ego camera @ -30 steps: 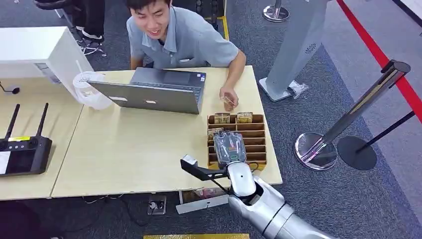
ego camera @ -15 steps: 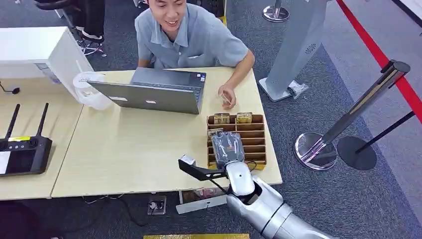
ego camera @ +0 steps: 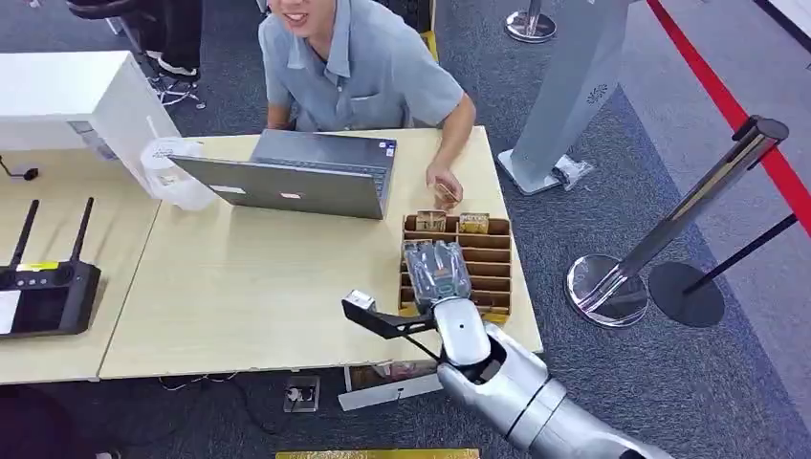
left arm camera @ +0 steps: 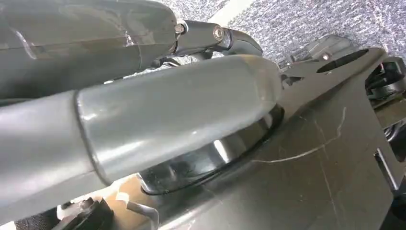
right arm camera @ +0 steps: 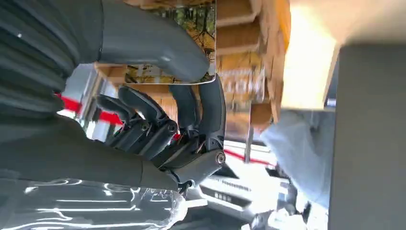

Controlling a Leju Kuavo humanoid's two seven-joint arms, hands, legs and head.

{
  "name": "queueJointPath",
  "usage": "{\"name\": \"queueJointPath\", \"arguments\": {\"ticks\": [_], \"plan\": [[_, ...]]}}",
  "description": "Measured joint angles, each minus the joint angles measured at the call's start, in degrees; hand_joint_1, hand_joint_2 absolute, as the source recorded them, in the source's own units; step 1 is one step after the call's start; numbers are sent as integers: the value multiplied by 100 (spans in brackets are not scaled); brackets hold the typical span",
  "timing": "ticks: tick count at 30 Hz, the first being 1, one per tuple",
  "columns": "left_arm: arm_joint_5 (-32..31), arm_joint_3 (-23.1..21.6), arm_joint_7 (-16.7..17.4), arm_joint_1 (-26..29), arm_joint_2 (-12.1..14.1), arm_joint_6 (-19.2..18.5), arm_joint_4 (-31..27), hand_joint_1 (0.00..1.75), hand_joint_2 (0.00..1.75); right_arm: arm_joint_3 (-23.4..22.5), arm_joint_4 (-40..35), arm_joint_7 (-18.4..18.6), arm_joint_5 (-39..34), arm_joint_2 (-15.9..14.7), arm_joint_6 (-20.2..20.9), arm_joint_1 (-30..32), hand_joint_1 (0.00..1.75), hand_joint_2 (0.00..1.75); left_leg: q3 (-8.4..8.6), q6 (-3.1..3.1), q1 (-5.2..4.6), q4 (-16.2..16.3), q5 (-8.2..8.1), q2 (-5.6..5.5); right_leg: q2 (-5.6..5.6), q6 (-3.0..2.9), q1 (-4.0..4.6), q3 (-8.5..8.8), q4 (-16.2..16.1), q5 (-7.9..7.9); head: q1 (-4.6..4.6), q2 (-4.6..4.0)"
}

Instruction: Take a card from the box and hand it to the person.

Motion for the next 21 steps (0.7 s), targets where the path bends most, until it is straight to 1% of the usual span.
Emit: {"name": "queueJointPath", "arguments": {"ticks": [2,10,13,14,17,21], "plan": [[-11,0,0,0,7,-17,0,0,0,24,-247,-2,63,-101,192,-104,175,175,1,0,0,0,0,1,1,0,0,0,0,0,0,0],[-57,-2,31,4,61,-98,-4,0,0,164,-1355,-155,124,-549,684,-515,175,175,0,0,0,0,0,2,2,0,0,-1,0,0,0,0],[-112,-18,61,5,92,-138,-24,0,0,243,-1836,-155,166,-717,1078,-816,175,175,0,0,0,0,0,2,2,0,0,-1,0,0,0,0],[-140,-35,61,4,103,-157,-28,0,0,275,-1988,-129,164,-765,1149,-940,175,175,1,0,0,1,0,2,2,0,0,-1,0,0,0,0],[-205,-46,33,3,122,-190,-35,0,0,332,-2268,-131,52,-876,1143,-1223,175,175,1,0,0,1,0,1,2,0,0,0,0,0,0,0],[-350,-96,4,1,142,-249,-55,0,0,315,-2316,-252,33,-979,633,-1390,175,175,1,0,0,1,0,1,1,0,0,0,0,0,0,0]]}}
